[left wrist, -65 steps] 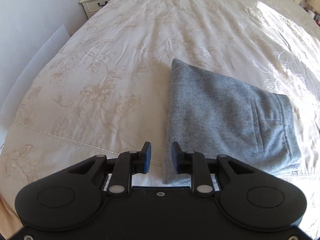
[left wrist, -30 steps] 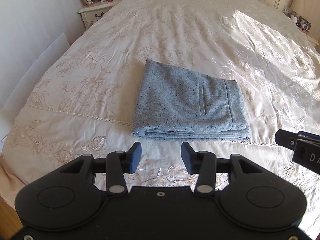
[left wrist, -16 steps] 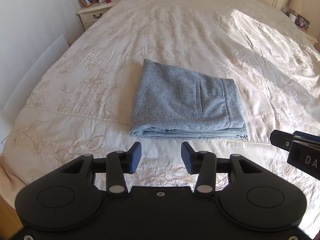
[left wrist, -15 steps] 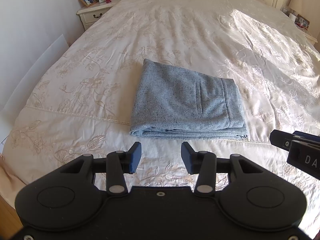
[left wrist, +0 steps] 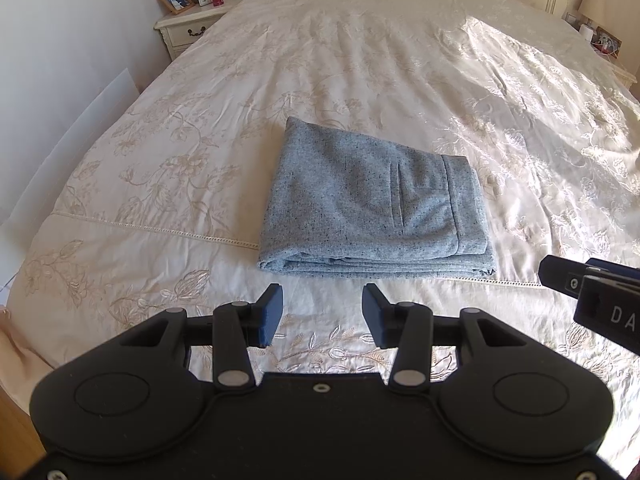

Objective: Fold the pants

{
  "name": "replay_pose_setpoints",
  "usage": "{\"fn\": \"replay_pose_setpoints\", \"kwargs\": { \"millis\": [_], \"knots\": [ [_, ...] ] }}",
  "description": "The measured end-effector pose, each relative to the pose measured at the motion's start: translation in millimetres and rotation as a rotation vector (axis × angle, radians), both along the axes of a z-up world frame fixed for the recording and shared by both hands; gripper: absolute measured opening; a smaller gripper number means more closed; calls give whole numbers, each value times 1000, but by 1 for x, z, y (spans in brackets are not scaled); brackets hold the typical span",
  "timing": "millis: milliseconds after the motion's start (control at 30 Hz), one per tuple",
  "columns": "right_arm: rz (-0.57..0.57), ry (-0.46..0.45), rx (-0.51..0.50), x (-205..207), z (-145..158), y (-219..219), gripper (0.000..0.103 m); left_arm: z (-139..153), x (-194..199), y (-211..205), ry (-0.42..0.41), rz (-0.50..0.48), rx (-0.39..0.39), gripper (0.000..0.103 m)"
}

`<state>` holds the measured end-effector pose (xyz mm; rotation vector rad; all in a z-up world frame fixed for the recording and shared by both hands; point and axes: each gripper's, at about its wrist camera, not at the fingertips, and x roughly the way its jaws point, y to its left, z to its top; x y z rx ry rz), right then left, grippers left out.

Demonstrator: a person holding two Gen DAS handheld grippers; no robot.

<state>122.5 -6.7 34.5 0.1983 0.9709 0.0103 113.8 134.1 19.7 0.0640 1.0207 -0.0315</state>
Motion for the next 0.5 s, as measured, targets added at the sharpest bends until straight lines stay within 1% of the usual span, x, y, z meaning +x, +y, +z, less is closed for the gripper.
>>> {"fn": "replay_pose_setpoints", "kwargs": {
  "millis": [500],
  "knots": [
    [10, -5, 11, 0, 1, -3, 47, 0, 0, -4, 1, -8, 9, 53]
  ]
}}
